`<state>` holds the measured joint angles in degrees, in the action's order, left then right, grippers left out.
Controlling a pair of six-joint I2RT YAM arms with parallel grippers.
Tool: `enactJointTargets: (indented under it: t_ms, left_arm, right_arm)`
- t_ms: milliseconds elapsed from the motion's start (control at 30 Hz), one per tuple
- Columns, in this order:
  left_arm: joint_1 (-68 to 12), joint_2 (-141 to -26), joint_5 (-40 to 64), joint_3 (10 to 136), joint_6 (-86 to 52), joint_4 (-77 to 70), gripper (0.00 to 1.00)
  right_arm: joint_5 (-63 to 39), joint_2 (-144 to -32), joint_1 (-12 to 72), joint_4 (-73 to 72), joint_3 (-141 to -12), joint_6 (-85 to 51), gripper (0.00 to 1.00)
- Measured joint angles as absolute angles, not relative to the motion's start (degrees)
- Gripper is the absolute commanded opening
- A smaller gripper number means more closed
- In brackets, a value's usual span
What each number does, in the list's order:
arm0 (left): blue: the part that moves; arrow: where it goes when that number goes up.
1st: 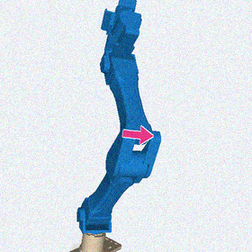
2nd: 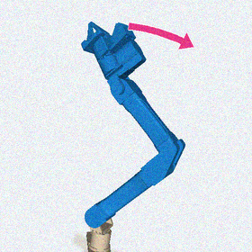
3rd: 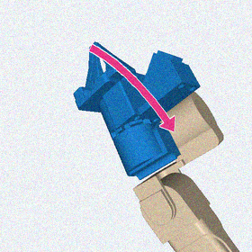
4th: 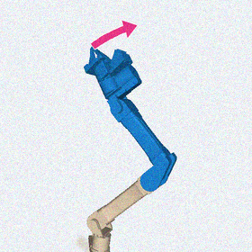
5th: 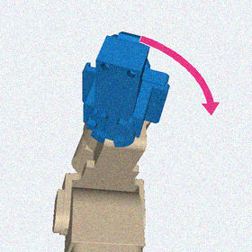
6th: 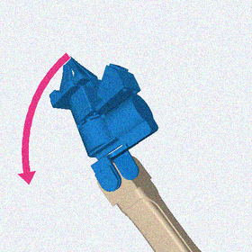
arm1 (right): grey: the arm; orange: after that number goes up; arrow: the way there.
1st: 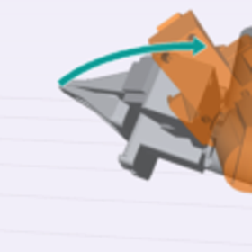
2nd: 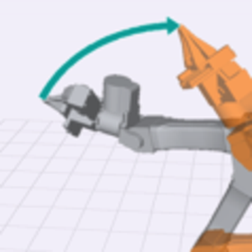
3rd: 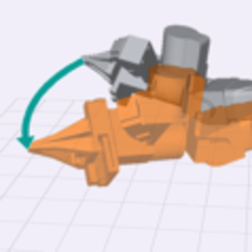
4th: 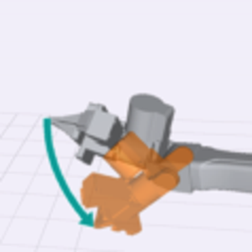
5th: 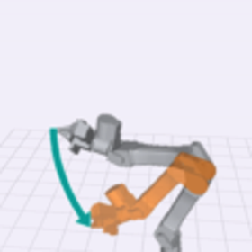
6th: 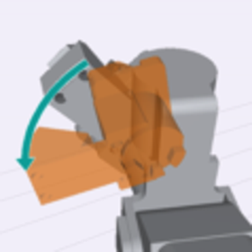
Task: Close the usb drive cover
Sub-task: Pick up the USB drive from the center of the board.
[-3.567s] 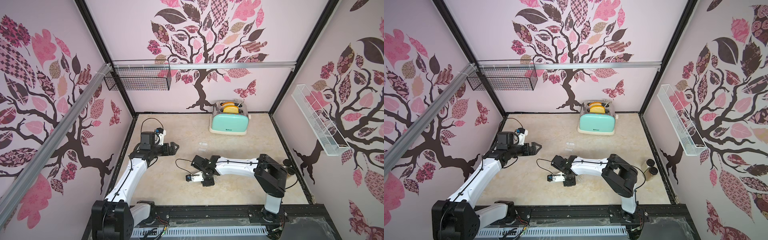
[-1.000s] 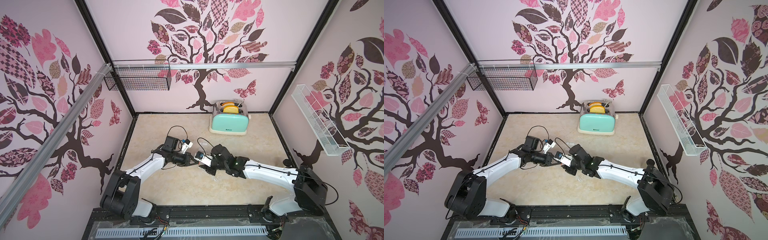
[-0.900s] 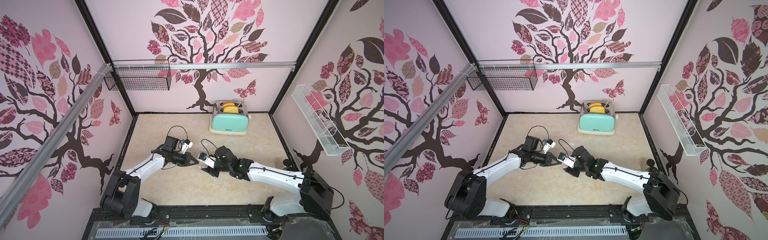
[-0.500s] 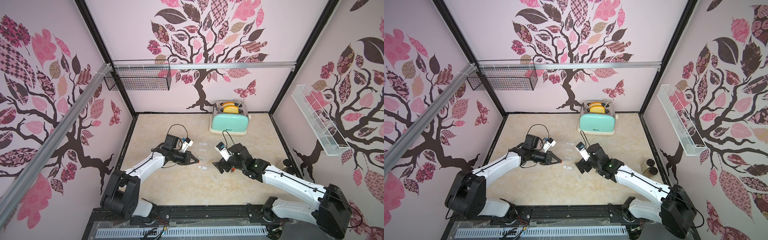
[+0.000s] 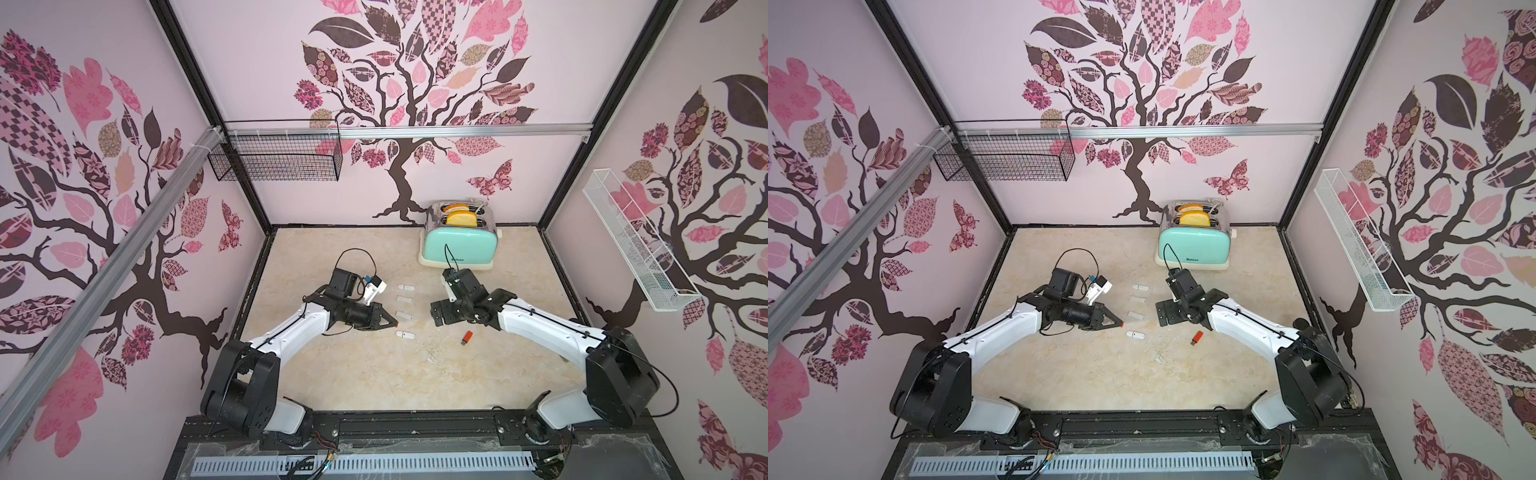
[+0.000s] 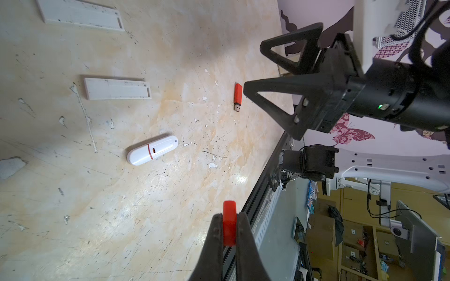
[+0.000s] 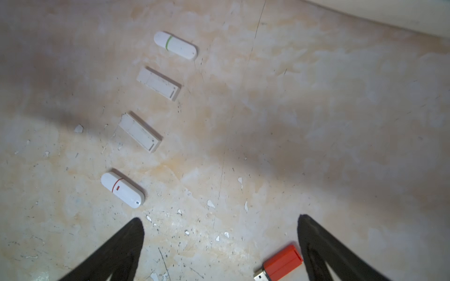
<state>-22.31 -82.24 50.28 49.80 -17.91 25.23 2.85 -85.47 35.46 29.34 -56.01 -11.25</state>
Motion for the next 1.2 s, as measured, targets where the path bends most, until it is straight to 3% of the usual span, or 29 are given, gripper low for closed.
enactJointTargets:
  t_ms: [433,1000,1200]
  left_arm:
    - [-22.31,-82.24,49.47,51.53,-16.21,27.18,0.00]
    - [-22.28,-82.21,49.01,51.64,-14.94,28.36,0.00]
    - [-22.31,-82.19,48.97,51.64,-14.92,28.40,0.00]
  right_arm:
    - [-6.28,-92.84,29.95,28.38,-53.91,-17.08,0.98]
    - [-3.57,-91.11,29.32,31.14,-49.95,-21.32,0.97]
    - [-3.33,-89.34,29.32,34.46,-48.53,-22.52,0.92]
